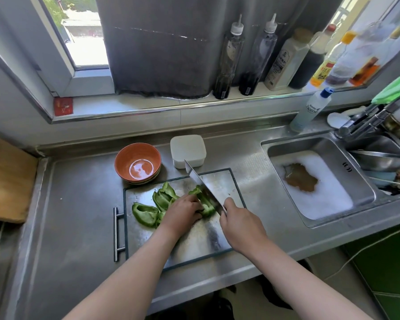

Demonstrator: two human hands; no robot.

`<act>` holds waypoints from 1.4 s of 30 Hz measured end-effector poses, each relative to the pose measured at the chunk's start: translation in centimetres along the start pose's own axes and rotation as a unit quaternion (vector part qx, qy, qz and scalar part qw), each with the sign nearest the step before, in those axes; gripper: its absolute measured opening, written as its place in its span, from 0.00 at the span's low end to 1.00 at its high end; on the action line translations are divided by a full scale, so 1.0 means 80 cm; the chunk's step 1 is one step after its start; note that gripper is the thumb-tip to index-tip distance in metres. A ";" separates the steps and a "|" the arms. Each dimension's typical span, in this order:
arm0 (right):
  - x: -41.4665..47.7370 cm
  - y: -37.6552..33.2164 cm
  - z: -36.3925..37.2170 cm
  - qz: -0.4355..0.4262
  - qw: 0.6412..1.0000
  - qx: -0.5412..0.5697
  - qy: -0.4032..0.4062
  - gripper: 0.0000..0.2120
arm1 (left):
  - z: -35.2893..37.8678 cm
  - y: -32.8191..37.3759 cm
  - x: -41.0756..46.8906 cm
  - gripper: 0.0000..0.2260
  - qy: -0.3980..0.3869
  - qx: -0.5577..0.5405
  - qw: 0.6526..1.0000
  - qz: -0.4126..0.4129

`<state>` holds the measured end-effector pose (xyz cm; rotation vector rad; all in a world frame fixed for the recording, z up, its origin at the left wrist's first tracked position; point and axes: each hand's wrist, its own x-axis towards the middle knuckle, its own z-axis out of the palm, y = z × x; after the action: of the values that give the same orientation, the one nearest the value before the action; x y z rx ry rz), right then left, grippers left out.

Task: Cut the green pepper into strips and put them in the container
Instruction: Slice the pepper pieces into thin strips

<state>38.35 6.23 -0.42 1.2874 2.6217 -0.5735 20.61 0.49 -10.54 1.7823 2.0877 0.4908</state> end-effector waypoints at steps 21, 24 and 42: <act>0.001 -0.013 -0.001 -0.018 0.994 -0.110 -0.009 0.08 | -0.007 -0.008 0.019 0.13 -0.036 -0.041 0.998 -0.015; 0.008 -0.013 -0.004 -0.013 0.995 -0.096 -0.013 0.07 | -0.005 -0.007 0.017 0.12 -0.026 -0.043 0.999 -0.011; 0.025 0.012 0.014 0.011 0.997 -0.047 -0.061 0.02 | 0.007 -0.010 0.017 0.11 0.012 -0.022 1.000 -0.005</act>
<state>37.84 7.76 -2.36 1.2115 2.5004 -0.5031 20.00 1.72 -11.45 1.7498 2.0841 0.5536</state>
